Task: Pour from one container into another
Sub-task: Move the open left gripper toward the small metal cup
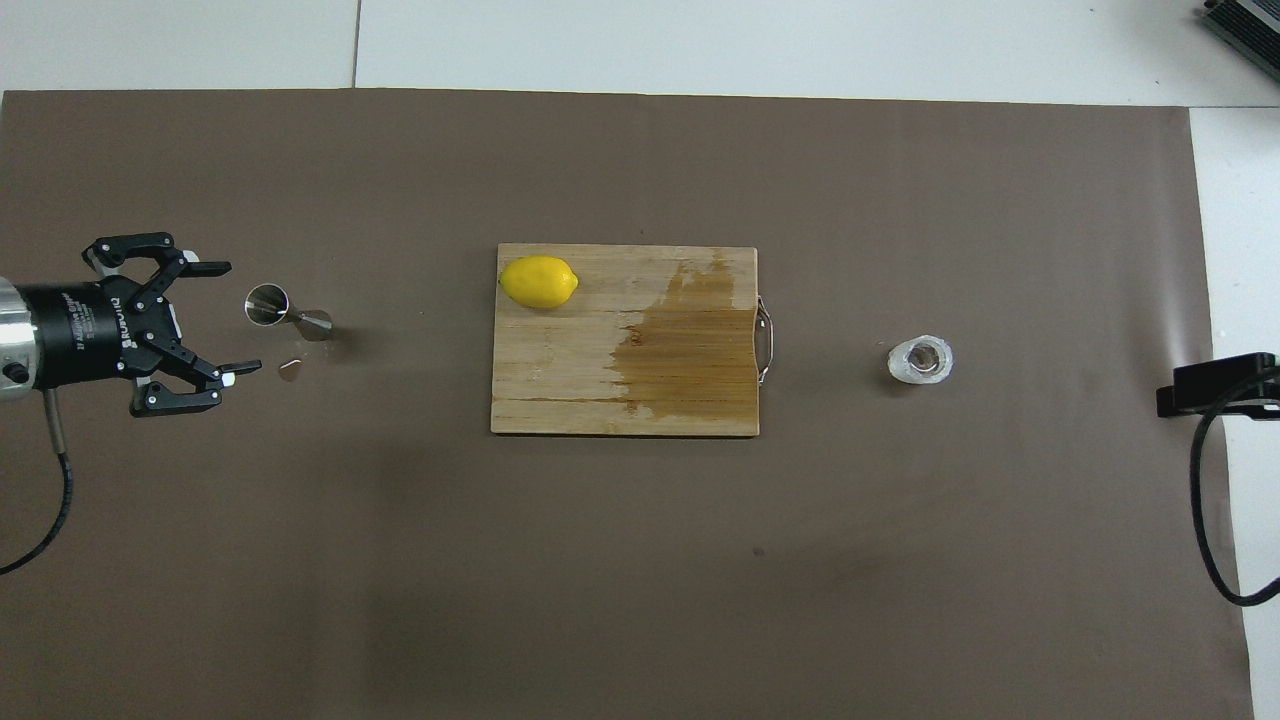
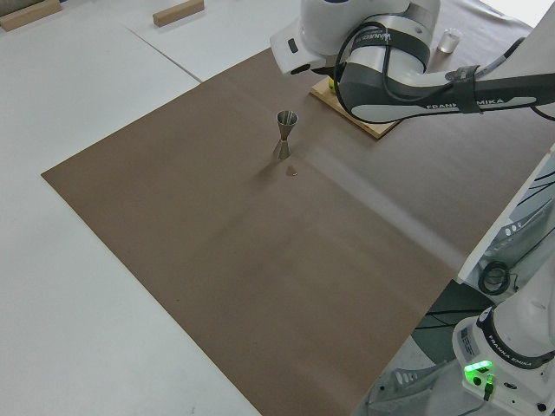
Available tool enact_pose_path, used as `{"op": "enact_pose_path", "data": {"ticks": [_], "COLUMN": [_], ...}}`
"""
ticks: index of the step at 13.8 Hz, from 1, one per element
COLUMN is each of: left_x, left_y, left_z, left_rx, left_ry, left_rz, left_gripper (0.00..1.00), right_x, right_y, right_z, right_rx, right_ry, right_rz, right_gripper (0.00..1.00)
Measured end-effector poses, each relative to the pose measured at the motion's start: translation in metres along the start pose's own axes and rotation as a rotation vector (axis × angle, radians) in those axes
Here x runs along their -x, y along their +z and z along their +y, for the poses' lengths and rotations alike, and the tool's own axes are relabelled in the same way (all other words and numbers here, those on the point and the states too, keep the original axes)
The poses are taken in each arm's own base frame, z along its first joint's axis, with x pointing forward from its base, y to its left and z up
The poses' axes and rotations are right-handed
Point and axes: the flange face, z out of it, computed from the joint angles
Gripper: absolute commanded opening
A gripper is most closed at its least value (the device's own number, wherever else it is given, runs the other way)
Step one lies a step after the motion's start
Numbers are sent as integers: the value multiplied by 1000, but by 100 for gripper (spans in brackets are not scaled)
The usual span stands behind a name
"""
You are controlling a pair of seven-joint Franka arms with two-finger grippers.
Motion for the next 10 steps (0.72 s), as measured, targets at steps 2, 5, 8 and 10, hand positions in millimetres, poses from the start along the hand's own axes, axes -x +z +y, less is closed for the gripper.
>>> {"op": "enact_pose_path", "data": {"ticks": [2,5,8,10], "left_x": [-20,-46,-62,-68], "left_y": [8,28,38,47], "left_z": [6,10,9,4], "left_rx": [47,139,192,226], "left_ry": [-96,-239,-371,-436], "left_rz": [-33,-54,-89,-112], "left_gripper": [100,100,100,100], "right_x": [0,0,0,0], "right_y": [0,0,0,0], "right_z": [0,0,0,0], "right_rx": [0,0,0,0], "right_ry": [0,0,0,0], "right_rz": [0,0,0,0], "right_gripper": [100,100,100,100]}}
